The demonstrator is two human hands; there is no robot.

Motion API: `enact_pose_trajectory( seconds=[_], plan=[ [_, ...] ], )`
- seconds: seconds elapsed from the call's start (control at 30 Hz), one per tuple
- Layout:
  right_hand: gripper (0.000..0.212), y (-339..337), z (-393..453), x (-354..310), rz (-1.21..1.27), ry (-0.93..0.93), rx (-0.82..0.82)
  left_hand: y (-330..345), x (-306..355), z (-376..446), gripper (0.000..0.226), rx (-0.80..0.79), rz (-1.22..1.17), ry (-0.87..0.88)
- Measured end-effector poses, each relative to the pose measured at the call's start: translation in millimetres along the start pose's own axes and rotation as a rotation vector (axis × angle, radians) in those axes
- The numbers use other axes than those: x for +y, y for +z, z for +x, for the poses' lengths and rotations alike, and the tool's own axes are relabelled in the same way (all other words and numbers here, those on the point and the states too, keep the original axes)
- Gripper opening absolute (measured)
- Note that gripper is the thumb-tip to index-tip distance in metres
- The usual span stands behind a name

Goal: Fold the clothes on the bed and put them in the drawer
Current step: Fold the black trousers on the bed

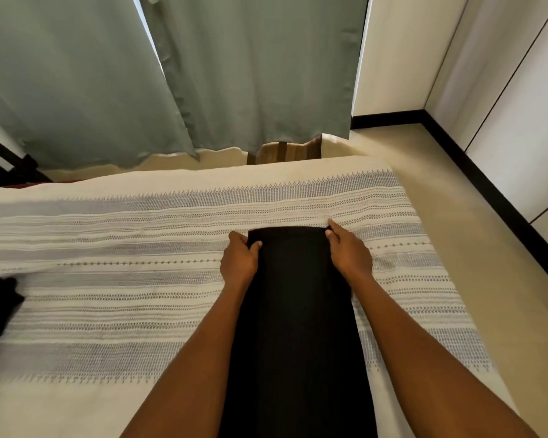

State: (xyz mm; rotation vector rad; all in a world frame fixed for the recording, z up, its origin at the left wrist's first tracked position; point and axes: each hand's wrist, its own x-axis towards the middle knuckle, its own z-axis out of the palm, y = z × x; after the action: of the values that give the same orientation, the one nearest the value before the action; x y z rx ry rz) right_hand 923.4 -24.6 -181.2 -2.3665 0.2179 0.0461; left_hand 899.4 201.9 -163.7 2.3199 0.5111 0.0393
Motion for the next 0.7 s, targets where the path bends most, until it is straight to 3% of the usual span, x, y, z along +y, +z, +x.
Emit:
enact_pose_trajectory(
  seconds=[0.13, 0.2, 0.33, 0.5, 0.7],
  plan=[
    [0.068, -10, -14, -9, 0.092, 0.06, -0.124, -18, 3, -24, 0.051, -0.057, -0.067, -0.045],
    [0.073, -17, -29, -10, 0.119, 0.092, -0.121, -34, -5, -40, 0.051, -0.091, 0.016, -0.06],
    [0.069, -36, -117, 0, -0.071, 0.072, -0.034, -72, -33, -113, 0.05, -0.281, 0.166, -0.121],
    [0.066, -39, -250, 16, -0.067, 0.131, -0.111, -103, -72, -223, 0.06, -0.458, 0.123, -0.222],
    [0.06, -53, -367, 22, -0.067, 0.302, -0.197, -120, -103, -329, 0.069, -0.514, 0.065, -0.313]
  ],
)
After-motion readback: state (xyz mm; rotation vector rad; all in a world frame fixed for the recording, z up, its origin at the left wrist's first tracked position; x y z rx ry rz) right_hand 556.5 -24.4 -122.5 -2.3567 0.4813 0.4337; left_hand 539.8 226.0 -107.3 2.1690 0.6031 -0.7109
